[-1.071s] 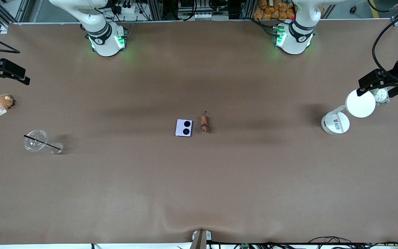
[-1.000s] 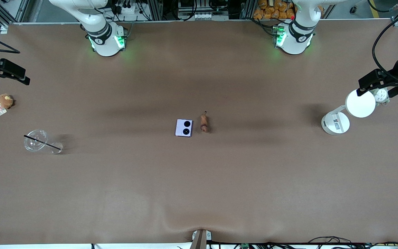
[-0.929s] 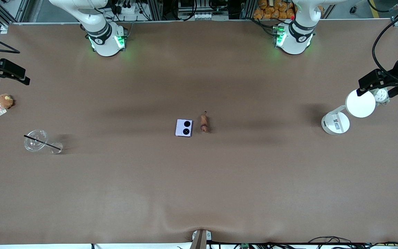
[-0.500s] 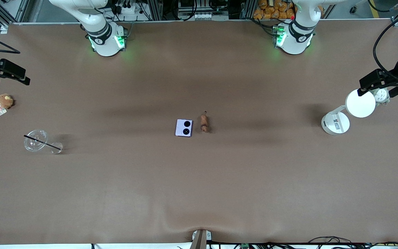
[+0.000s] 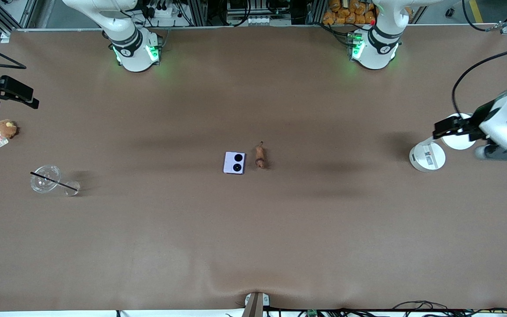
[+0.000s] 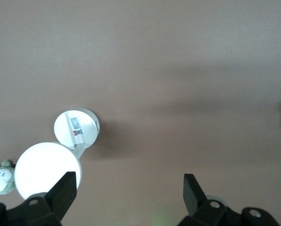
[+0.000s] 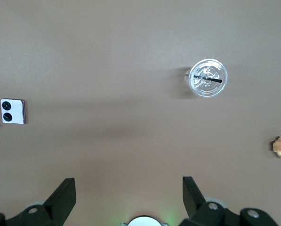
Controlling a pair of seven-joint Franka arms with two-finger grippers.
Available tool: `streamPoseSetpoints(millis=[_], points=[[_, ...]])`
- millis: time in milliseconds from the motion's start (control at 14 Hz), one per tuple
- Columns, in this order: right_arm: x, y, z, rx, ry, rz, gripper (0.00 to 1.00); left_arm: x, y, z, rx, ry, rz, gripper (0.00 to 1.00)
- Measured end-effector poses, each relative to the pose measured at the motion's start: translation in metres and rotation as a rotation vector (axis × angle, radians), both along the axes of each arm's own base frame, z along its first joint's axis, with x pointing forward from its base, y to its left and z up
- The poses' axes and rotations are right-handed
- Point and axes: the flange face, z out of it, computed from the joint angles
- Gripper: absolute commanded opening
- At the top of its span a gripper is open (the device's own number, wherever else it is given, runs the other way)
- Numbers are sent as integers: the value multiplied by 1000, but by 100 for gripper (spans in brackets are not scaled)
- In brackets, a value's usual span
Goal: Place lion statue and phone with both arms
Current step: 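Reach the left gripper toward the brown lion statue beside the phone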
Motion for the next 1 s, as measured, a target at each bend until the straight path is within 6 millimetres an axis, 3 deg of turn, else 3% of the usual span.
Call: streamPoseSetpoints(millis=[286,643,786,1000], points=[[0,0,-1,0,2,0,100,13,-72,-36,-4,22,-111,100],[1,0,-7,1,15,0,100,31,-146,-53,-51,-26,-158,100],[3,0,-10,1,17,0,100,33,-198,-68,-59,-55,-131,100],[4,0,-11,1,18,1,100,18,-292,-108,-68,-80,-70,100]])
